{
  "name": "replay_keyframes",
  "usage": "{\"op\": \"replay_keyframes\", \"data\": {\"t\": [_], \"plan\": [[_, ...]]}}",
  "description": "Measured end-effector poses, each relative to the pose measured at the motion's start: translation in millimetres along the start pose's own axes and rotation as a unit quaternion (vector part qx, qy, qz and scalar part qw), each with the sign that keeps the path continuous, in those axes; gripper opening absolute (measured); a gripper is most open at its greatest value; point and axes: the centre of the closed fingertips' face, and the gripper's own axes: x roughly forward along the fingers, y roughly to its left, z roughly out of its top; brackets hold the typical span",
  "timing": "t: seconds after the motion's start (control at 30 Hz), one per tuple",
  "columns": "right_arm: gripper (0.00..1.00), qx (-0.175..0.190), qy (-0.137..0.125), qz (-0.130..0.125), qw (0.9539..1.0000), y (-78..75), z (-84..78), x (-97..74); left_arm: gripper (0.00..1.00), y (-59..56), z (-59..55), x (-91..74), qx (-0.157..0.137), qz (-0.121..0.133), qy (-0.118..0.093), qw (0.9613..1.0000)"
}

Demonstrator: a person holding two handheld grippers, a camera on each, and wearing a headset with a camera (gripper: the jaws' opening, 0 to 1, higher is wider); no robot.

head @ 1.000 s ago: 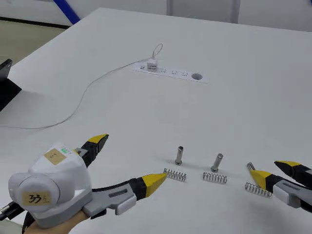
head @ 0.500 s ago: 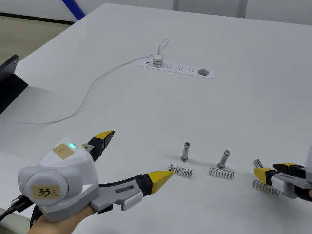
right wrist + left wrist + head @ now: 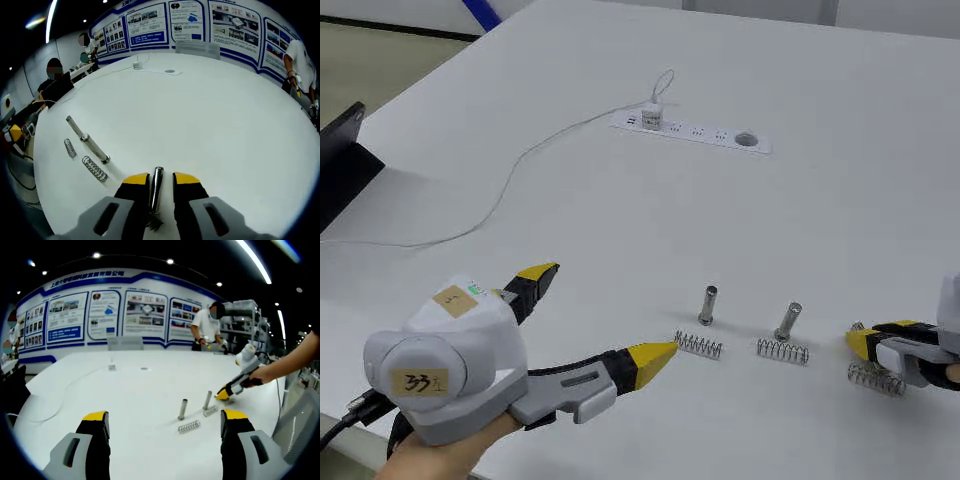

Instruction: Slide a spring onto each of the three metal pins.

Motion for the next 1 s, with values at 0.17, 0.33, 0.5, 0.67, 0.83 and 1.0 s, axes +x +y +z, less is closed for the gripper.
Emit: {"op": "replay_keyframes", "data": {"t": [0.17, 0.33, 0.5, 0.67, 0.83, 1.0], "plan": [[0.18, -0.010, -0.003, 0.001, 0.9999, -0.1, 0.9, 2.4, 0.94, -0.5, -1.0, 0.2, 0.001, 0.000, 0.002, 1.0000], [0.13, -0.022, -0.001, -0.001, 0.9997, 1.3, 0.7, 3.5, 0.94, -1.4, -2.6, 0.6, 0.003, -0.002, 0.006, 1.0000], [0.10, -0.021, 0.000, -0.008, 0.9997, 0.7, 2.2, 4.1, 0.94, -0.7, -3.0, 0.3, 0.003, -0.001, 0.007, 1.0000], [0.09, -0.014, 0.004, -0.010, 0.9998, 1.0, 4.1, 4.9, 0.94, -0.4, -3.4, 0.5, 0.004, 0.000, 0.008, 1.0000], [0.09, -0.011, 0.011, -0.013, 0.9998, -0.1, 4.2, 5.0, 0.94, -0.5, -4.1, 0.6, 0.006, 0.000, 0.010, 0.9999], [0.08, -0.010, 0.015, -0.015, 0.9997, -1.3, 3.7, 4.9, 0.93, -0.9, -4.9, 0.6, 0.007, 0.000, 0.012, 0.9999]]}}
